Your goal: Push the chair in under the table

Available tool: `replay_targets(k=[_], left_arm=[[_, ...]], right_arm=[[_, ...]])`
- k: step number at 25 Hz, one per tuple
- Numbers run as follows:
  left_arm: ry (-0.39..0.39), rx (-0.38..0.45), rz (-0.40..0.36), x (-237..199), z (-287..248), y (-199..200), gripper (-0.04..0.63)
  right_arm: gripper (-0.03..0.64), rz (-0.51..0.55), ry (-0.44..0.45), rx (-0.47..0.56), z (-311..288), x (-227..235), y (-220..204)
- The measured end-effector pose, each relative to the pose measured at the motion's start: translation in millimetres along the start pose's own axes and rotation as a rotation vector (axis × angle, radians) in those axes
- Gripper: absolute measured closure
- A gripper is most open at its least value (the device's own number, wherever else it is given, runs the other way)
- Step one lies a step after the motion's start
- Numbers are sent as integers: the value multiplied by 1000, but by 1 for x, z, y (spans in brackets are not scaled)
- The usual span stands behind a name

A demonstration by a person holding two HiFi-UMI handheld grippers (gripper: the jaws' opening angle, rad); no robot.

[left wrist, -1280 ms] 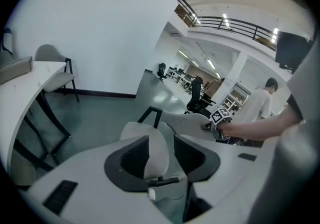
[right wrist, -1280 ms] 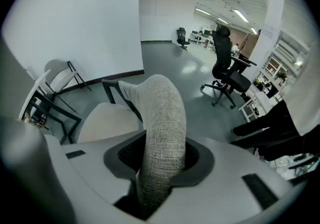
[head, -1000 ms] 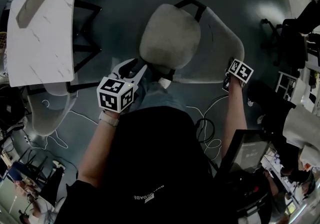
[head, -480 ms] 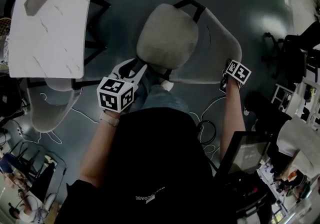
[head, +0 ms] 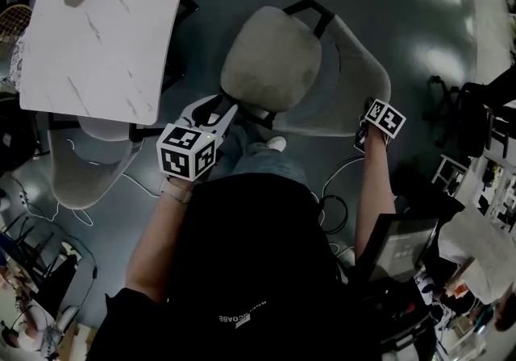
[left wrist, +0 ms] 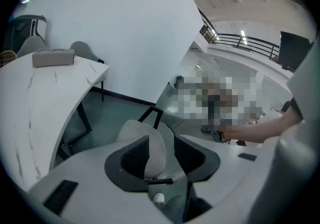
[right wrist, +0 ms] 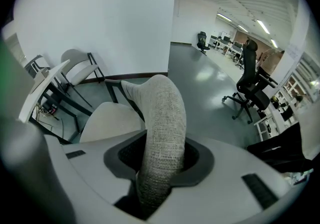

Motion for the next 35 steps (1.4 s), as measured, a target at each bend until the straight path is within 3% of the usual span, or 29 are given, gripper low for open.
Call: replay_targets(k=[14, 30, 35], left_arm=[[13, 70, 66, -62, 46, 11, 454], [91, 141, 122, -89, 66, 29, 454], [135, 177, 134, -93, 72, 40, 454]], right_arm=[[485, 51, 19, 7, -1, -86, 51], [484, 123, 78, 21, -25, -169, 115], [483, 199, 105, 39, -31, -195, 138]])
Point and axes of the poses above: the fingertips, and each gripper's own axes: z backward along the fingers, x to its right, y out of its top, the point moved 9 cm from there along z, backward along the fingers, and after that the axes turned 15 degrees about z, right-handed, at the moved point
